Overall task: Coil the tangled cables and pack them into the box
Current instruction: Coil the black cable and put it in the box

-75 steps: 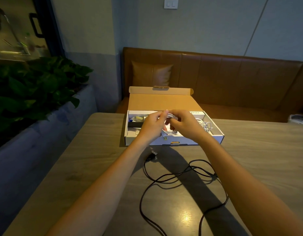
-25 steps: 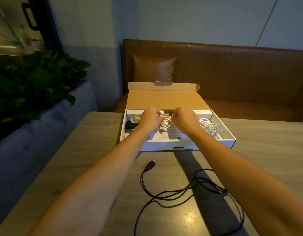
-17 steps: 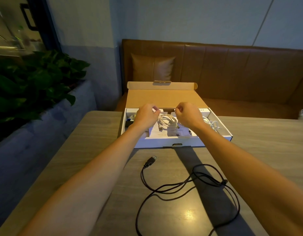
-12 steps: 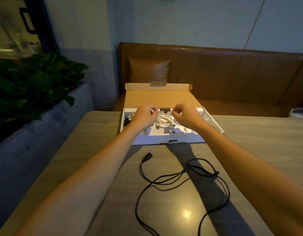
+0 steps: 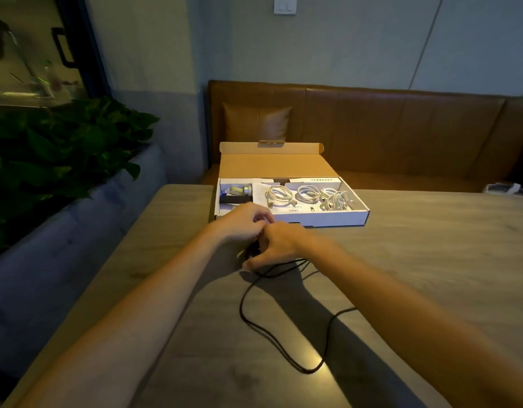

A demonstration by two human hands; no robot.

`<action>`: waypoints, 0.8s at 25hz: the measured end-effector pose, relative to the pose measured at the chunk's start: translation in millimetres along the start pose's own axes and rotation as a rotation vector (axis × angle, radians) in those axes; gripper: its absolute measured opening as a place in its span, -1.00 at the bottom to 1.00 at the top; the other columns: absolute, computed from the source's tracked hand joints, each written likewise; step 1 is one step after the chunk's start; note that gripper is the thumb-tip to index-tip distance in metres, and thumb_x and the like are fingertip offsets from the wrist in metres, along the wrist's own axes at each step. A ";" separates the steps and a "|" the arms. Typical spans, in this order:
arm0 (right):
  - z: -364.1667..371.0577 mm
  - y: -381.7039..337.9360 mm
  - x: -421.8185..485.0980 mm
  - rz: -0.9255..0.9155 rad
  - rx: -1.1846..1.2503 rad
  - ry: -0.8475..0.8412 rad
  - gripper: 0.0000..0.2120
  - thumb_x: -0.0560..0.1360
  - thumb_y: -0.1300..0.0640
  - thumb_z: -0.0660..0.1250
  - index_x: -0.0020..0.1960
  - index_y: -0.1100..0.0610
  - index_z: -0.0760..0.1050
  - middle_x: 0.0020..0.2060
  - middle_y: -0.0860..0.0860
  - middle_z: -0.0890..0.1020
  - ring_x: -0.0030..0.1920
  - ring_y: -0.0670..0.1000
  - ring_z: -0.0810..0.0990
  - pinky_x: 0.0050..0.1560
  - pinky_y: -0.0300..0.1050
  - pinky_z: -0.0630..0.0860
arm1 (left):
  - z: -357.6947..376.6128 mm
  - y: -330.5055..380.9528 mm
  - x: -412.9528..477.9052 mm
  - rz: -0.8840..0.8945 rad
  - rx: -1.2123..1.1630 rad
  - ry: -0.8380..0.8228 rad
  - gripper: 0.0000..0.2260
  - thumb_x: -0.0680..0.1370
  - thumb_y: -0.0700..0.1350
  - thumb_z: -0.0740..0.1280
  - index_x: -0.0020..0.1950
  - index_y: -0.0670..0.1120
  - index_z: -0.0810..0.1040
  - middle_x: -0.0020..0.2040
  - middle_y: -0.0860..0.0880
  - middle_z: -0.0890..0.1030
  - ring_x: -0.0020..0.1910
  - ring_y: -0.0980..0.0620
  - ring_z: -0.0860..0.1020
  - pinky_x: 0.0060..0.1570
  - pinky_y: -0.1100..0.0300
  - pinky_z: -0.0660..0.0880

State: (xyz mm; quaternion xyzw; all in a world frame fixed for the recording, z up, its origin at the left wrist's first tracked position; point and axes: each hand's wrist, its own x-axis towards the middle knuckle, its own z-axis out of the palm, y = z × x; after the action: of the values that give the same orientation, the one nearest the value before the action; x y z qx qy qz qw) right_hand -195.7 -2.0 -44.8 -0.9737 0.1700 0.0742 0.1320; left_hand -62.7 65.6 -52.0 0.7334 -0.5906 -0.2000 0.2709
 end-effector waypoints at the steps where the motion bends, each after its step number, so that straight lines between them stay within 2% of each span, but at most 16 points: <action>1: 2.3 -4.0 0.5 -0.001 -0.039 -0.016 -0.57 0.47 -0.25 0.41 0.16 0.04 0.55 -0.07 -0.06 0.57 -0.06 -0.03 0.54 0.05 -0.08 0.55 | 1.4 -4.2 -10.2 -0.017 -0.025 -0.019 -0.78 0.64 -0.21 0.24 0.14 0.02 0.63 0.11 -0.01 0.62 0.11 0.04 0.57 0.14 0.09 0.56; 3: -1.1 -3.6 -0.2 -0.033 -0.041 -0.051 -0.70 0.52 -0.08 0.41 0.13 0.10 0.59 -0.06 -0.02 0.60 -0.04 0.01 0.55 0.01 -0.12 0.49 | 1.7 -11.4 -28.5 -0.055 -0.126 -0.015 -0.80 0.68 -0.15 0.22 0.17 -0.02 0.62 0.10 -0.01 0.63 0.11 0.06 0.58 0.15 0.12 0.53; 5: -6.5 1.4 -1.2 -0.041 0.000 -0.033 -0.80 0.55 0.00 0.37 0.05 0.12 0.63 -0.10 0.04 0.65 -0.08 0.06 0.60 -0.02 -0.10 0.53 | 0.9 -17.9 -40.3 -0.075 -0.205 0.006 -0.79 0.69 -0.07 0.21 0.12 -0.06 0.64 0.04 -0.03 0.66 0.07 0.05 0.61 0.14 0.11 0.53; 7: -13.6 8.1 -3.0 -0.031 0.154 0.079 -0.82 0.61 0.04 0.32 0.08 0.12 0.59 -0.14 0.05 0.68 -0.15 0.05 0.66 -0.04 -0.09 0.59 | 0.9 -18.9 -48.7 -0.091 -0.249 0.030 -0.72 0.68 0.01 0.22 0.02 -0.10 0.65 -0.07 -0.04 0.68 -0.04 0.05 0.64 0.08 0.10 0.55; 9: -22.9 14.6 -4.9 -0.026 0.289 0.265 -0.83 0.65 0.04 0.27 0.14 0.11 0.53 -0.13 0.02 0.66 -0.22 -0.01 0.64 -0.15 -0.13 0.59 | -0.9 -14.4 -51.8 -0.095 -0.320 0.068 -0.67 0.69 0.03 0.17 -0.08 -0.14 0.58 -0.22 -0.04 0.59 -0.21 0.08 0.57 -0.04 0.13 0.52; 11: -27.9 20.0 -5.9 -0.036 0.295 0.471 -0.80 0.65 0.00 0.26 0.13 0.10 0.55 -0.18 -0.03 0.59 -0.27 -0.08 0.54 -0.24 -0.17 0.46 | -2.8 -8.5 -49.5 -0.068 -0.593 0.075 -0.68 0.71 0.02 0.11 -0.09 -0.13 0.50 -0.34 -0.02 0.45 -0.31 0.08 0.47 -0.05 0.12 0.47; 13: -27.7 21.1 -7.0 -0.058 0.346 0.559 -0.74 0.66 -0.02 0.23 0.05 0.13 0.59 -0.30 -0.04 0.55 -0.31 -0.07 0.49 -0.27 -0.14 0.41 | -5.3 0.8 -43.1 -0.028 -1.099 0.040 -0.70 0.72 -0.02 0.10 -0.02 -0.16 0.50 -0.37 -0.02 0.37 -0.33 0.05 0.46 0.06 0.06 0.50; 15: -19.9 16.1 -9.9 -0.056 0.456 0.560 -0.67 0.69 0.01 0.16 0.01 0.19 0.60 -0.32 0.02 0.59 -0.29 -0.02 0.53 -0.23 -0.09 0.48 | -3.7 14.5 -38.2 0.032 -1.584 0.012 -0.74 0.71 -0.07 0.14 0.08 -0.20 0.54 -0.26 -0.08 0.49 -0.22 0.01 0.56 0.20 0.00 0.52; 16: -17.2 13.4 -12.5 -0.039 0.518 0.558 -0.65 0.70 0.03 0.13 0.00 0.20 0.59 -0.31 0.05 0.61 -0.28 0.00 0.56 -0.20 -0.09 0.50 | -1.1 20.2 -35.5 0.055 -1.719 0.043 -0.75 0.70 -0.09 0.16 0.14 -0.20 0.56 -0.13 -0.13 0.59 -0.10 -0.03 0.63 0.24 -0.01 0.53; 18: -15.7 10.1 -17.8 -0.005 0.512 0.470 -0.66 0.71 0.04 0.09 0.03 0.18 0.59 -0.29 0.04 0.61 -0.25 -0.02 0.58 -0.12 -0.12 0.50 | 3.4 27.6 -29.6 0.091 -1.877 0.145 -0.74 0.70 -0.11 0.17 0.22 -0.20 0.57 0.15 -0.19 0.65 0.17 -0.11 0.64 0.30 -0.01 0.50; 19: -14.0 7.5 -20.4 0.002 0.450 0.368 -0.67 0.71 0.04 0.09 0.07 0.16 0.59 -0.28 0.00 0.60 -0.24 -0.04 0.58 -0.10 -0.14 0.48 | 4.0 29.2 -27.5 0.094 -1.886 0.213 -0.74 0.70 -0.12 0.17 0.25 -0.20 0.57 0.22 -0.19 0.64 0.24 -0.12 0.61 0.34 -0.03 0.47; 20: -12.1 4.4 -23.4 -0.009 0.378 0.270 -0.69 0.71 0.05 0.11 0.11 0.15 0.60 -0.28 -0.06 0.58 -0.23 -0.07 0.56 -0.11 -0.16 0.45 | 3.7 29.9 -25.8 0.086 -1.798 0.297 -0.75 0.70 -0.11 0.17 0.25 -0.17 0.57 0.24 -0.16 0.65 0.28 -0.09 0.60 0.36 -0.03 0.46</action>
State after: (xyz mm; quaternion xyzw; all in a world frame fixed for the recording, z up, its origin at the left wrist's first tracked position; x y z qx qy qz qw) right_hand -217.8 -2.1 -29.9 -0.9335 0.1928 -0.0905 0.2883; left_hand -93.4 85.4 -36.6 0.2415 -0.1980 -0.4783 0.8208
